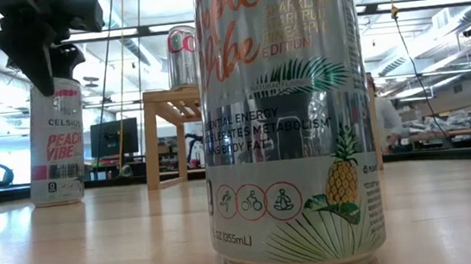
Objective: Place canned beverage on shelf
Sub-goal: Put the top white-pink soda can on the shelf
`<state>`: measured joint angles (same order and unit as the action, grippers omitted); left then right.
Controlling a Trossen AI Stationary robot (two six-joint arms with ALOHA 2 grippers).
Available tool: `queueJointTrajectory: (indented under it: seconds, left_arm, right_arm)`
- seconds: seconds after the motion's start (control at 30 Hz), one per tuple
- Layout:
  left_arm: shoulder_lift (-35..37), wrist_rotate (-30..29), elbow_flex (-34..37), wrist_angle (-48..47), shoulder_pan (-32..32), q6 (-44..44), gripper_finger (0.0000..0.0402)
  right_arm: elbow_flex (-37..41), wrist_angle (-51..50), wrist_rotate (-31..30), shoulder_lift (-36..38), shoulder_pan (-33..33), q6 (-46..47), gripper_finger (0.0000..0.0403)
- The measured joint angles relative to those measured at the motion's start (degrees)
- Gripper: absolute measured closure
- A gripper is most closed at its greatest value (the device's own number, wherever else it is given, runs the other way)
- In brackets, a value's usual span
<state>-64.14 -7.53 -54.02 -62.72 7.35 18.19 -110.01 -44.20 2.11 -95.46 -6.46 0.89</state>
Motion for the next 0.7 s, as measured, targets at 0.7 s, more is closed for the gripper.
queueJointTrajectory:
  seconds: [0.7]
  left_arm:
    - [0.13,0.07,-8.72,-3.43,0.00,-5.40,0.0134]
  right_arm:
    - [24.00,24.58,-14.51,-0.07,-5.96,8.10,0.0005]
